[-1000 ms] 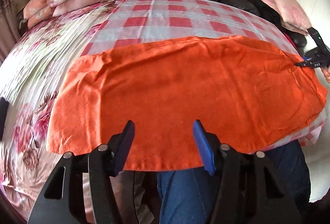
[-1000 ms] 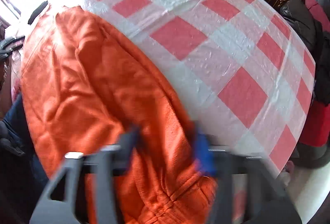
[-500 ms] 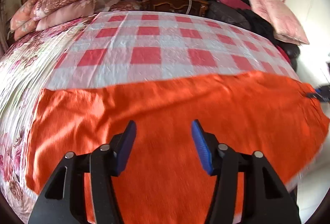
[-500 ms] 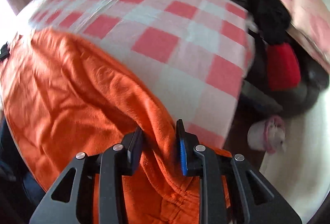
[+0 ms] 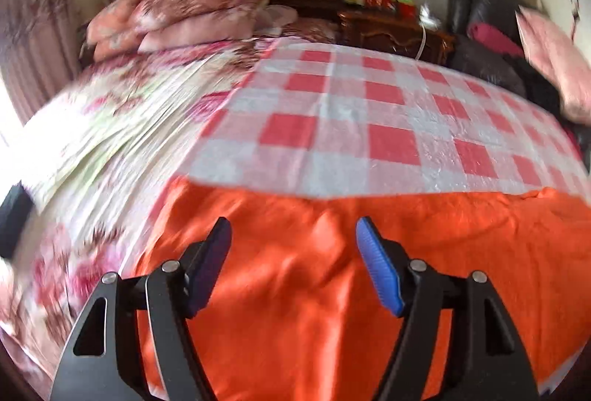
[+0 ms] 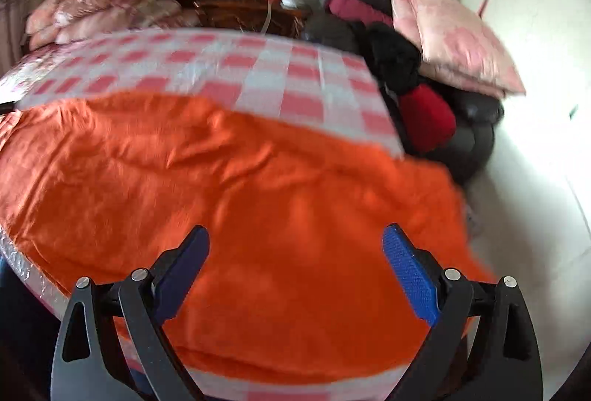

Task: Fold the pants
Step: 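Open the right tool and release the pants edge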

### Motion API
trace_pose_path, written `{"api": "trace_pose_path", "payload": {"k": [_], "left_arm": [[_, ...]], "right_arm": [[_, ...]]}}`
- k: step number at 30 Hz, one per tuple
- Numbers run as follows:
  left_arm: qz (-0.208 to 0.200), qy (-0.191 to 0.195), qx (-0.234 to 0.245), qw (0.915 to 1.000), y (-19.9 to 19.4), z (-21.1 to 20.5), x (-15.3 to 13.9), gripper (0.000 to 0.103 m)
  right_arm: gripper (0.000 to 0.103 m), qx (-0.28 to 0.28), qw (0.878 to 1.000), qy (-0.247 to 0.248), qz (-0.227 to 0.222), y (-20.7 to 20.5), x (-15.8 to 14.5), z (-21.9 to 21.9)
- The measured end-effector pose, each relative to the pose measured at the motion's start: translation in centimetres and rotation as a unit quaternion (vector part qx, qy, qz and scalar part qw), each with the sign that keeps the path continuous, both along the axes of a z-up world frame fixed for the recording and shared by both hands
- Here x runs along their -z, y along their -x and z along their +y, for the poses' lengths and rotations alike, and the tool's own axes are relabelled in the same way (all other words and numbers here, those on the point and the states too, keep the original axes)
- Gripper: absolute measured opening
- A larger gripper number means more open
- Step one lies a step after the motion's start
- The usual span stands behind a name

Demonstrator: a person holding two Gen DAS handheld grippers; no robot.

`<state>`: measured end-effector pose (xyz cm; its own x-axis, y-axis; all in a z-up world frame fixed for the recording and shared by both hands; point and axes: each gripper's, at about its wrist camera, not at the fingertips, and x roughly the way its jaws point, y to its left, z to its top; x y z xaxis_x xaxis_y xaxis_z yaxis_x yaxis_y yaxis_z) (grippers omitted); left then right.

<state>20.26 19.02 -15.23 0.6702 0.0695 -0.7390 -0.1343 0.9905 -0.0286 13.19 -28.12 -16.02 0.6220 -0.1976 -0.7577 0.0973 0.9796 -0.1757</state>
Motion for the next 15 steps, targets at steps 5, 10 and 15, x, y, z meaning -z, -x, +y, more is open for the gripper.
{"api": "trace_pose_path", "payload": {"k": [5, 10, 15], "left_arm": [[0.004, 0.001, -0.022, 0.9997, 5.8, 6.5, 0.8, 0.054], [-0.008, 0.046, -0.035, 0.9983, 10.8, 10.3, 2.0, 0.045], [-0.023, 0.068, -0.044, 0.9964, 12.7, 10.9, 3.8, 0.023]], "right_arm": [[0.092, 0.011, 0.998, 0.018, 0.051, -0.6, 2.7, 2.4], [0.093, -0.075, 0.997, 0.027, -0.02, -1.8, -3.7, 9.2], [0.085, -0.27, 0.962, -0.041, -0.018, -6.7, -8.1, 21.7]]}}
